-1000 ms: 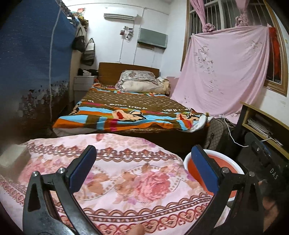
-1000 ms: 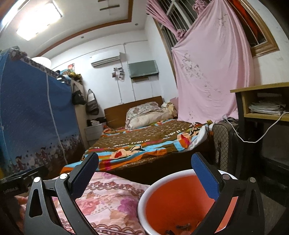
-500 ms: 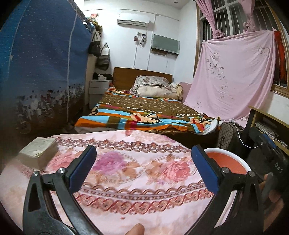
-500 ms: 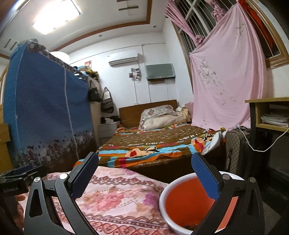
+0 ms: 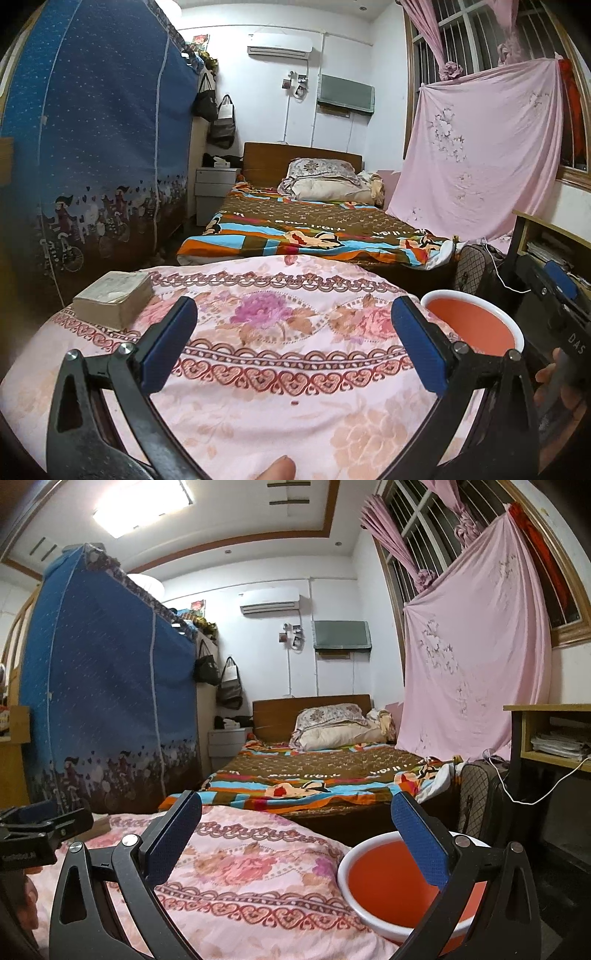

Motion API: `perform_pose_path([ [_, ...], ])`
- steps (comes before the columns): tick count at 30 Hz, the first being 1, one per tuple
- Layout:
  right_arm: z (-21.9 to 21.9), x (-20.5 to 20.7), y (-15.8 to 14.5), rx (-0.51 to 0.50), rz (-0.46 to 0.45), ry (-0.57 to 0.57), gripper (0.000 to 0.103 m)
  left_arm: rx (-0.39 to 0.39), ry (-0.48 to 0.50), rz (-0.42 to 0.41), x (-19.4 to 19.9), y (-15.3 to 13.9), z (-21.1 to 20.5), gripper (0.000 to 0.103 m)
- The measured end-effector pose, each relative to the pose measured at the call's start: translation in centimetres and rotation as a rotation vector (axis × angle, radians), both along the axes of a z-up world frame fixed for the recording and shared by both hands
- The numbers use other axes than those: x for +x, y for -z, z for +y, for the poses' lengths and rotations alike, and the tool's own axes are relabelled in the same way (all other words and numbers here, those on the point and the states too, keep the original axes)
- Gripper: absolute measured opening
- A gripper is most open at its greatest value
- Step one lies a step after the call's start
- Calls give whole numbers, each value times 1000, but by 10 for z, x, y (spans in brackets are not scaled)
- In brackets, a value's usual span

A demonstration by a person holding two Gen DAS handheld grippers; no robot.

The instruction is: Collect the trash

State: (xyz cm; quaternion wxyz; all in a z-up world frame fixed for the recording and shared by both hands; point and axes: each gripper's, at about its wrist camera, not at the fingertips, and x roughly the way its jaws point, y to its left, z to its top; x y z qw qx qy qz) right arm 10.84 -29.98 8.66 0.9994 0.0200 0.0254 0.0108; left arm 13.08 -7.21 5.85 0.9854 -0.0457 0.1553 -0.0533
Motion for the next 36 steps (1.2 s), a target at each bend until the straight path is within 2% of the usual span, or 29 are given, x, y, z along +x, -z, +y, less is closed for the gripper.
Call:
perform_pose_path([
  [17,35,-43,18,-36,62,-13,103,16,-16,-37,-44,13,19,92],
  [28,51,-69,29,-38,55,-1,103,22,-47,-33,-66,28,39,92],
  [36,61,-79,39,-44,59,-7,103,53,-58,-45,-77,39,42,92],
])
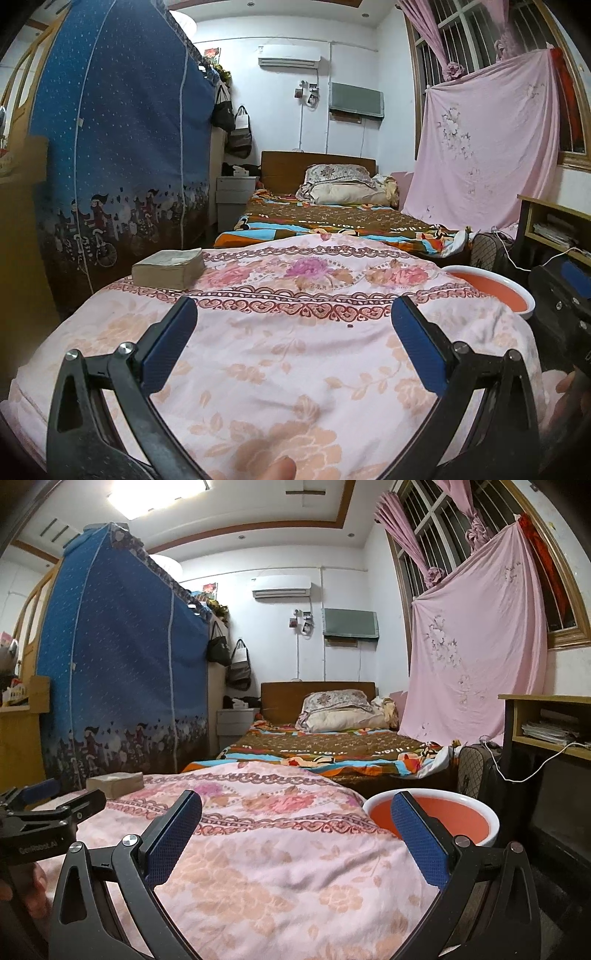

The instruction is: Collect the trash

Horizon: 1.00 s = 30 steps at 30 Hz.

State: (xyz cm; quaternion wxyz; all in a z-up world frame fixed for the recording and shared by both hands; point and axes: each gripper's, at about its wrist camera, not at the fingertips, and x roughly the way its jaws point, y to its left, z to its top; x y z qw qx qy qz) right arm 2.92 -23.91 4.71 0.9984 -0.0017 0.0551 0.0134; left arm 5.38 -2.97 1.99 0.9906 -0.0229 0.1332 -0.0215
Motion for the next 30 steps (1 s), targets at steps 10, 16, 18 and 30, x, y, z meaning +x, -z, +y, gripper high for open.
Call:
perform_pose_path([
  [10,0,-9,19,-9,-2,45,103,4,-6,-5,-9,11,4,92],
  [16,0,-6,26,-13,7,48,103,-5,-2,7,-10,17,6,92],
  [18,-1,-6,28,-12,5,43,103,-3,-3,8,-10,18,6,92],
  [30,-2,-5,30,-7,8,35,103,-3,-4,4,-11,18,5,92],
])
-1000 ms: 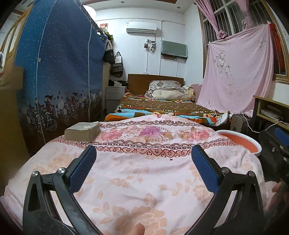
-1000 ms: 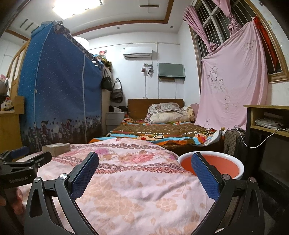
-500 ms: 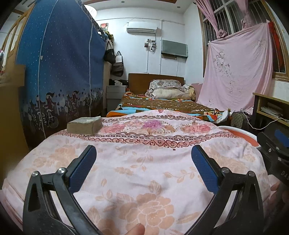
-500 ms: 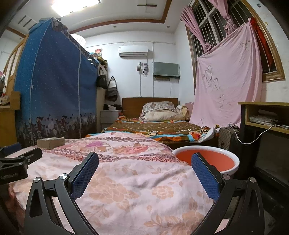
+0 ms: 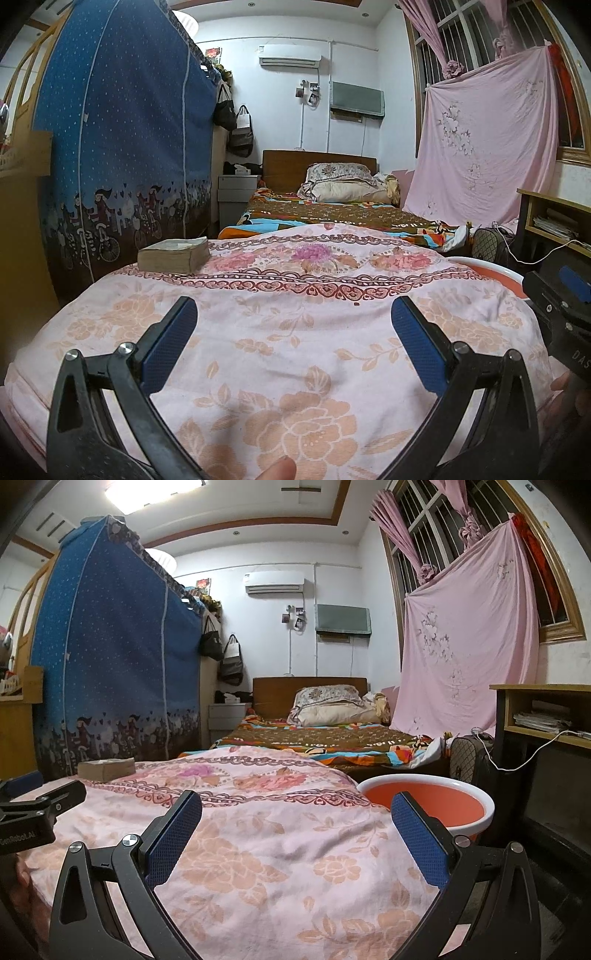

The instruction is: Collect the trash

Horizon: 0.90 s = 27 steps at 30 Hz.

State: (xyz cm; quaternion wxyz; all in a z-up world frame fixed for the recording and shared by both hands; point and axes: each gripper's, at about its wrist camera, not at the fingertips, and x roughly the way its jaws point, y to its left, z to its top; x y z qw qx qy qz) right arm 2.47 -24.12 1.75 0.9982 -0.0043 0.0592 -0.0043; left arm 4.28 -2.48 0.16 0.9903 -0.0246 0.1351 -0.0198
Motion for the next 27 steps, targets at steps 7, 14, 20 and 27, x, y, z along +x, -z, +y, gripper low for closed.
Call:
perform_pose_path([
  [7,0,0,0,1,0,0,103,3,1,-4,-1,-1,0,92],
  [14,1,0,1,2,3,-1,103,6,3,-9,-2,-4,0,92],
  [20,1,0,1,3,2,-1,103,7,3,-9,-2,-4,-1,92],
  [27,1,0,1,3,3,-1,103,7,3,-10,-2,-4,0,92],
])
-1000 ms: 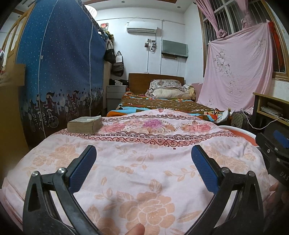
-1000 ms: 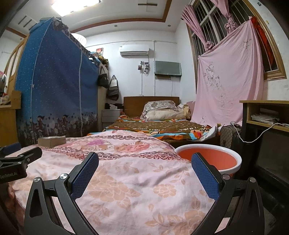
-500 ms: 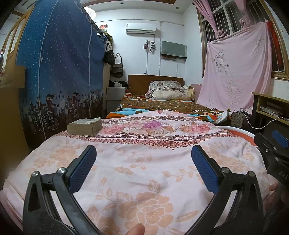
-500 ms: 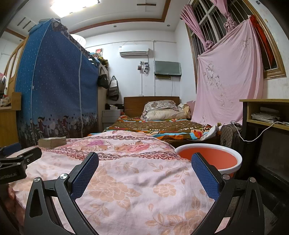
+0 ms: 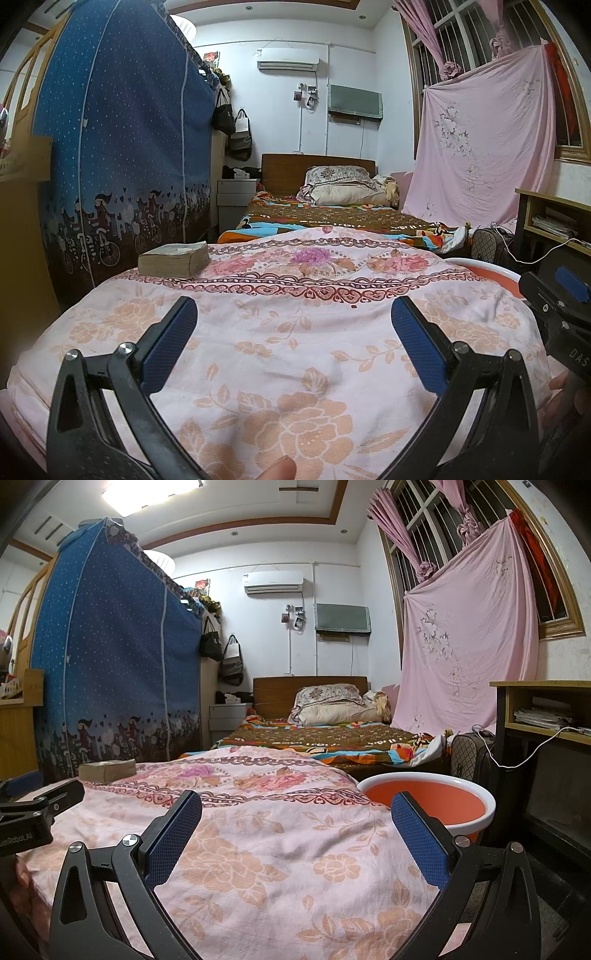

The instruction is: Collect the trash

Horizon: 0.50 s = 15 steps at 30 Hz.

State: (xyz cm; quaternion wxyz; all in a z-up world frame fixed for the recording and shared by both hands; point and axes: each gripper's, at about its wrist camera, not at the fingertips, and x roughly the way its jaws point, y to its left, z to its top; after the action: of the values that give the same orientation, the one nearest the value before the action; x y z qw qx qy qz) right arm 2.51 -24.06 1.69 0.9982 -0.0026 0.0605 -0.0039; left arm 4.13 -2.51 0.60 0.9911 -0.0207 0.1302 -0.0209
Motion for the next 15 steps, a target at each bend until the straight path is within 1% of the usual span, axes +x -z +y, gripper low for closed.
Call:
perform_pose_path([
  [15,2,1,1,3,3,-2,103,0,2,1,0,0,0,92],
])
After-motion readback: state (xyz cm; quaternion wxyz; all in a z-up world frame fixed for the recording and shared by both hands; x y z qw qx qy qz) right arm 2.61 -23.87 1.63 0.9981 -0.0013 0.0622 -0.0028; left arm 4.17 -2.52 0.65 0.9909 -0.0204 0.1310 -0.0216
